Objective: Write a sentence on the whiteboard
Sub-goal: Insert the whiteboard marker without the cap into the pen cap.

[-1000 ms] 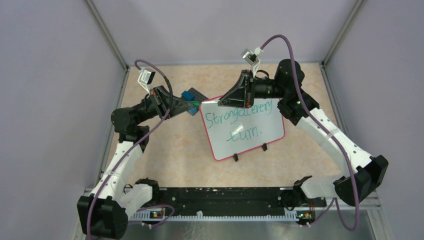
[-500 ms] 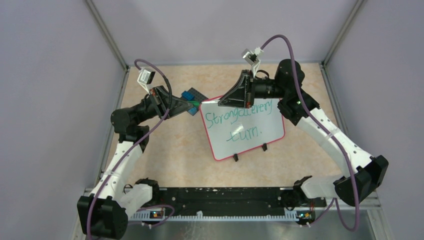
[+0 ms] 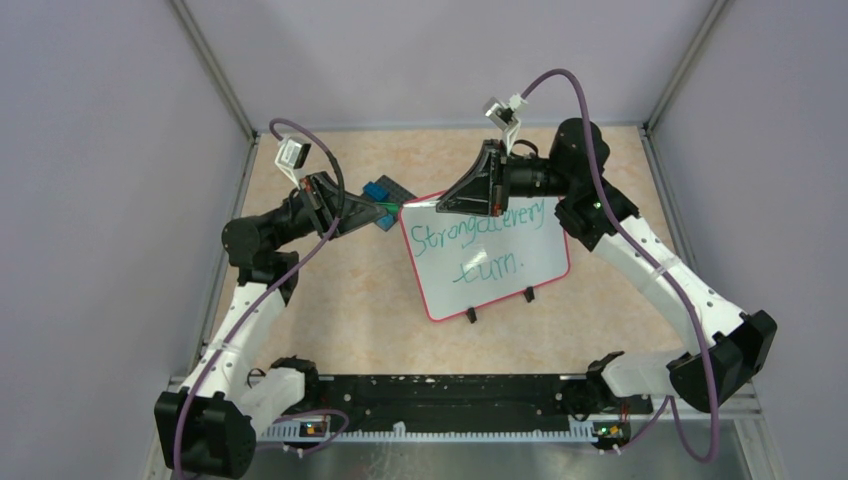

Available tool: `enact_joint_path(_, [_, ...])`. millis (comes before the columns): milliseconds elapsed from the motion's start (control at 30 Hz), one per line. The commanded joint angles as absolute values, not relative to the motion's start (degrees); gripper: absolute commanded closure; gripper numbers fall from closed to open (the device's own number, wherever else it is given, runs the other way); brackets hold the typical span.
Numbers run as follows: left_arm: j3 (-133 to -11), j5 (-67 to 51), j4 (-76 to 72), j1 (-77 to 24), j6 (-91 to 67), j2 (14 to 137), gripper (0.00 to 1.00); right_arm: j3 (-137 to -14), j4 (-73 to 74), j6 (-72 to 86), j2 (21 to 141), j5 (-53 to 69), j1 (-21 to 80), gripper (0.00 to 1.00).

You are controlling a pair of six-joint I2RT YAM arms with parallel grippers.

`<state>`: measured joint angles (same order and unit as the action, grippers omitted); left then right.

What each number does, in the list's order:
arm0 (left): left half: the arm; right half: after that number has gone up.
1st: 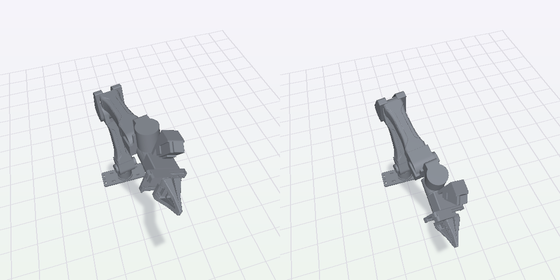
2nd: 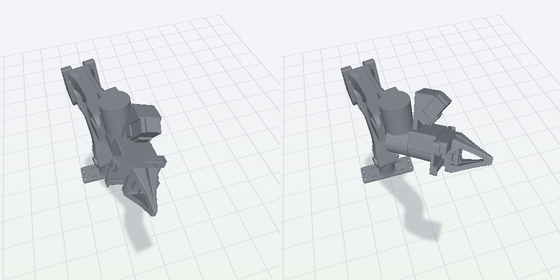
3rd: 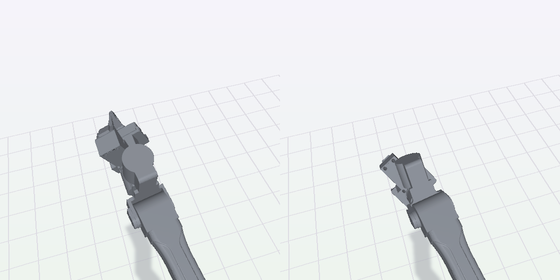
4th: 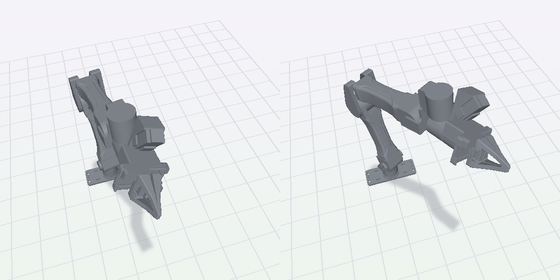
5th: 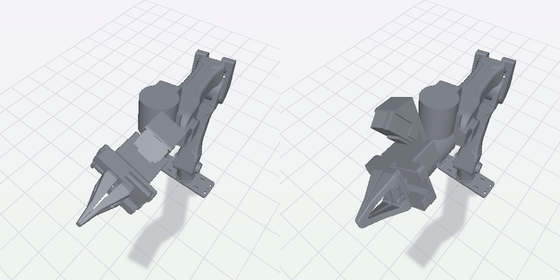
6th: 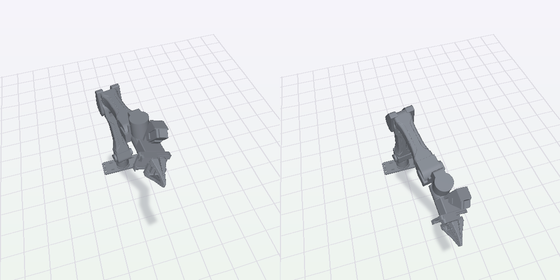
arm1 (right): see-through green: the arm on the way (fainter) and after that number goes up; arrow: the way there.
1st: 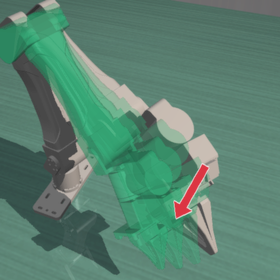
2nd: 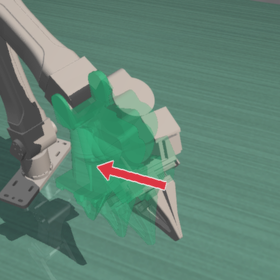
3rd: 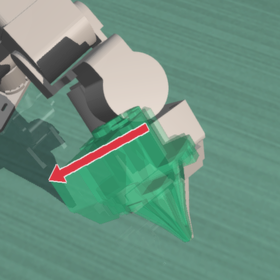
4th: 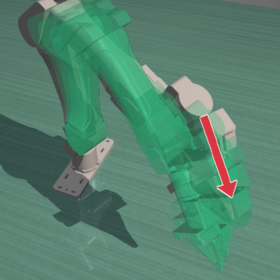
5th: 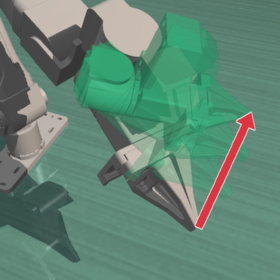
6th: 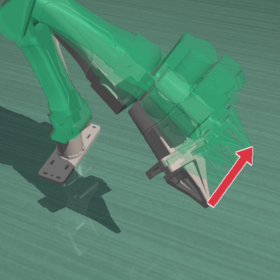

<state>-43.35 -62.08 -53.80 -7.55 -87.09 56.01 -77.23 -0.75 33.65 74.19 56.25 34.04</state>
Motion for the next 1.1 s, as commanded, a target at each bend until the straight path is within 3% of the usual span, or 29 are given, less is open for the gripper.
enact_joint_path(0, [-43.59,-61.32,-55.69,-7.72,-86.74,55.88,1.00,-77.21,-2.64,33.68,74.02,57.04,35.12,1.00])
enact_joint_path(1067, [-43.53,-60.86,-57.87,-7.12,-88.76,56.25,1.00,-77.73,-2.12,33.40,73.64,57.13,35.33,1.00])
